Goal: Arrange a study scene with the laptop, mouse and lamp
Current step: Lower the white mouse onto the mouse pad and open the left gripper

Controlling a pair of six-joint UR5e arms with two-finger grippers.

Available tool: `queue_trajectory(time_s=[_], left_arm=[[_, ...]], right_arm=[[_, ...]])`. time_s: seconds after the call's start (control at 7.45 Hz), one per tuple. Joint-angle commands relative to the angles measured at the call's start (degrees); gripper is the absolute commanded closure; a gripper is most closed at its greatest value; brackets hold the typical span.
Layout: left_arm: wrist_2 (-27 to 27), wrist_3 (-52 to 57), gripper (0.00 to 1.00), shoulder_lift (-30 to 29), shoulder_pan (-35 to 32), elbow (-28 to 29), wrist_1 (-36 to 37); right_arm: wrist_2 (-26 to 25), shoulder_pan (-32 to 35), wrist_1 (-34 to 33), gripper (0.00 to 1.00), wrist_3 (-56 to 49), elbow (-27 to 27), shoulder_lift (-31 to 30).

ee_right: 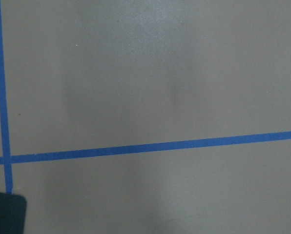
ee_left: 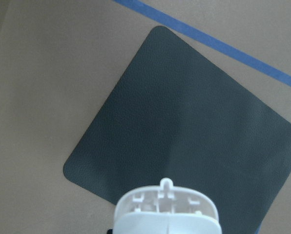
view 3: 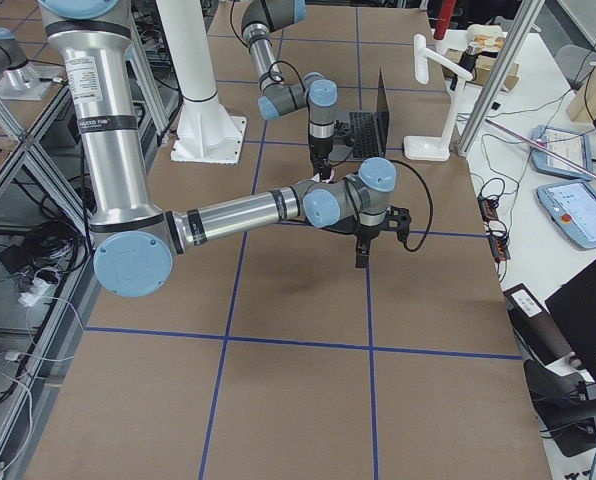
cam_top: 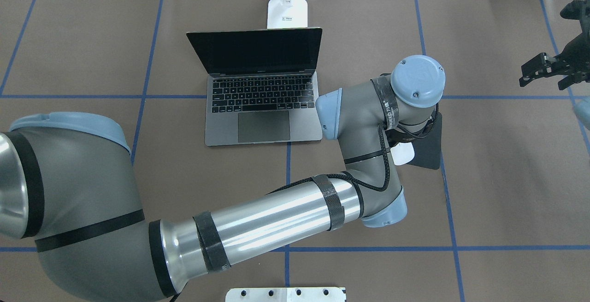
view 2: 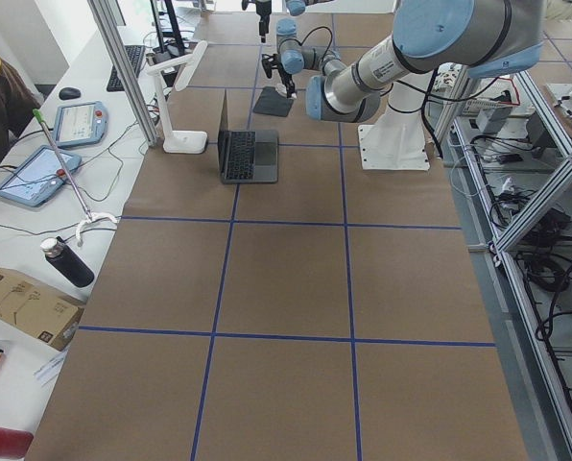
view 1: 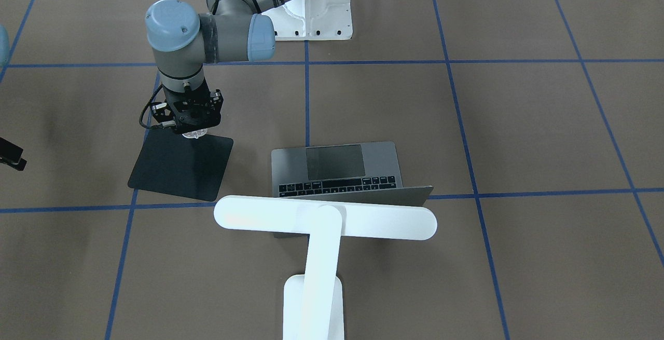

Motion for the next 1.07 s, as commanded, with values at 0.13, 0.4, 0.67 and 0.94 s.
queue_trajectory(time_s=[0.13, 0.4, 0.67, 0.94], left_arm=[[3.47, -0.78, 0.54, 0.05, -0.02, 0.91, -1.64], [5.49, -0.78, 0.49, 0.05, -0.02, 2.92, -3.74], [5.59, -1.21, 0.20, 0.05, -0.02, 2.93, -3.75], [5.68, -3.57, 0.12, -0.04, -0.11, 2.93, -4.10]], right_arm=[[0.00, 0.00, 0.00, 0.00, 0.09, 0.08, 0.00], [0.00, 0.00, 0.00, 0.00, 0.09, 0.08, 0.09], [0.26, -0.09, 0.00, 0.00, 0.09, 0.08, 0.09], [0.26, -0.09, 0.00, 0.00, 0.09, 0.08, 0.09]])
